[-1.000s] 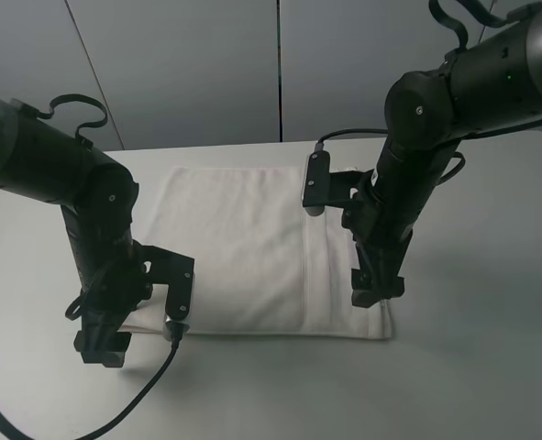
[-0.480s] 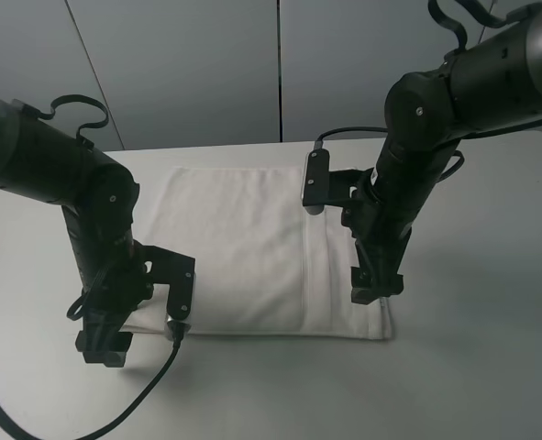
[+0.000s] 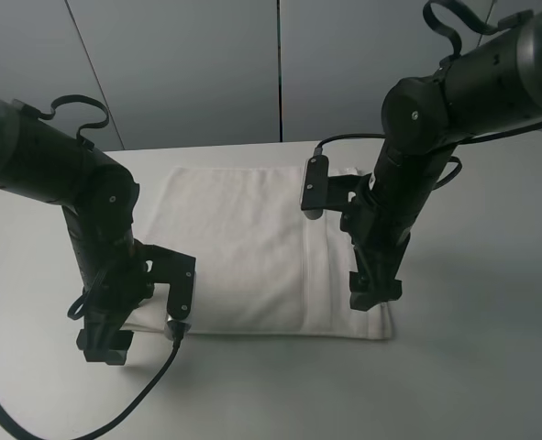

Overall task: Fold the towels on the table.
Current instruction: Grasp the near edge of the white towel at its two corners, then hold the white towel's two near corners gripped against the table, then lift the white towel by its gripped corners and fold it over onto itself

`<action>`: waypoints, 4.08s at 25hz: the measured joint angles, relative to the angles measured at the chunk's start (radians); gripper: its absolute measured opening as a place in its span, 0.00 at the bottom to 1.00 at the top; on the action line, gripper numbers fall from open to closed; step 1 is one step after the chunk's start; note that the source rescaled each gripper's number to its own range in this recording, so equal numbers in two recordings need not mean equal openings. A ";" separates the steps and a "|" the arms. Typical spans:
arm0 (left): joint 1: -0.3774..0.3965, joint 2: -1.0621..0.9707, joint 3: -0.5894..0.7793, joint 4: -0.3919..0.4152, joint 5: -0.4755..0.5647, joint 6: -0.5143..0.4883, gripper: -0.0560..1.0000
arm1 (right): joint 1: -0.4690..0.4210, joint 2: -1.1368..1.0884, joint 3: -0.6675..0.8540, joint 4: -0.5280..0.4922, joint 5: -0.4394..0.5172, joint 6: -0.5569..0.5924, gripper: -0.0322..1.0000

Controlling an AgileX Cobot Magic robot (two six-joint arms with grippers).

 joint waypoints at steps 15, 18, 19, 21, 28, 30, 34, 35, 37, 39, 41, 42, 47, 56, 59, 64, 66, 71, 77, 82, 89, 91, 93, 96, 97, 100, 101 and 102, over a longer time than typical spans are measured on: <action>0.000 0.000 0.000 0.012 -0.012 0.000 0.98 | 0.050 0.046 0.002 0.020 0.058 -0.029 1.00; 0.000 0.000 0.000 0.012 -0.012 0.000 0.98 | 0.057 0.046 0.012 0.020 0.076 -0.029 1.00; 0.000 0.000 0.000 0.012 -0.014 0.000 0.98 | 0.059 0.046 0.022 0.020 0.083 -0.029 1.00; 0.000 0.000 0.000 0.012 -0.014 0.000 0.98 | 0.059 0.046 0.044 0.020 0.087 -0.029 1.00; 0.000 0.000 0.000 0.012 -0.014 0.000 0.98 | 0.072 0.046 0.119 0.020 0.007 -0.023 1.00; 0.000 0.000 0.000 0.012 -0.014 0.000 0.98 | 0.075 0.046 0.122 0.022 -0.019 -0.015 1.00; 0.000 0.000 0.000 0.008 -0.014 0.000 0.98 | 0.086 0.046 0.122 0.018 -0.045 -0.009 1.00; 0.000 0.000 0.000 0.008 -0.014 0.000 0.98 | 0.086 0.046 0.122 0.018 -0.050 -0.009 1.00; 0.000 0.000 0.000 0.008 -0.014 0.000 0.98 | 0.088 0.046 0.122 0.018 -0.060 -0.009 1.00; 0.000 0.000 0.000 0.008 -0.014 0.000 0.98 | 0.088 0.048 0.122 0.016 -0.066 -0.009 1.00; 0.000 0.000 0.000 0.008 -0.014 0.000 0.98 | 0.088 0.055 0.128 0.007 -0.071 -0.007 1.00; 0.000 0.000 0.000 0.008 -0.014 0.000 0.98 | 0.089 0.057 0.132 -0.002 -0.078 -0.007 1.00; 0.000 0.002 0.000 0.008 -0.014 0.000 0.98 | 0.091 0.057 0.146 -0.025 -0.103 -0.005 0.99; 0.000 0.002 0.000 0.004 -0.014 -0.002 0.98 | 0.092 0.057 0.187 -0.064 -0.219 -0.001 0.30; 0.000 0.002 0.000 0.004 -0.014 -0.002 0.98 | 0.092 0.056 0.189 -0.068 -0.240 -0.001 0.08; 0.000 0.002 0.000 0.004 -0.016 -0.002 0.98 | 0.092 0.056 0.189 -0.069 -0.244 -0.001 0.04; 0.000 0.002 0.000 0.002 -0.016 -0.002 0.97 | 0.092 0.056 0.189 -0.069 -0.244 -0.001 0.04; 0.002 0.004 0.000 0.020 -0.058 -0.004 0.67 | 0.092 0.056 0.190 -0.053 -0.250 -0.001 0.04; 0.002 0.004 0.000 0.021 -0.093 -0.004 0.26 | 0.092 0.056 0.192 -0.022 -0.267 -0.001 0.04; 0.002 0.004 0.000 0.043 -0.107 -0.099 0.06 | 0.092 0.056 0.196 0.034 -0.292 -0.001 0.04; 0.002 0.004 0.000 0.043 -0.107 -0.173 0.06 | 0.092 0.056 0.200 0.106 -0.313 -0.001 0.04; 0.002 0.004 0.000 0.043 -0.103 -0.187 0.06 | 0.092 0.056 0.200 0.108 -0.312 -0.001 0.04; 0.002 0.004 -0.001 0.043 -0.096 -0.193 0.06 | 0.092 0.056 0.200 0.114 -0.306 -0.001 0.04; 0.002 0.006 -0.004 0.038 -0.073 -0.198 0.05 | 0.092 0.056 0.200 0.123 -0.286 -0.001 0.04; 0.002 0.006 -0.004 0.036 -0.058 -0.197 0.05 | 0.092 0.056 0.200 0.124 -0.275 -0.001 0.04; 0.002 0.006 -0.004 0.009 -0.013 -0.201 0.05 | 0.092 0.049 0.196 0.126 -0.219 -0.001 0.04; 0.002 0.002 -0.002 -0.001 -0.001 -0.201 0.05 | 0.092 0.043 0.196 0.126 -0.186 -0.001 0.04; 0.002 -0.006 0.000 -0.009 0.012 -0.201 0.05 | 0.092 0.036 0.196 0.126 -0.156 -0.001 0.04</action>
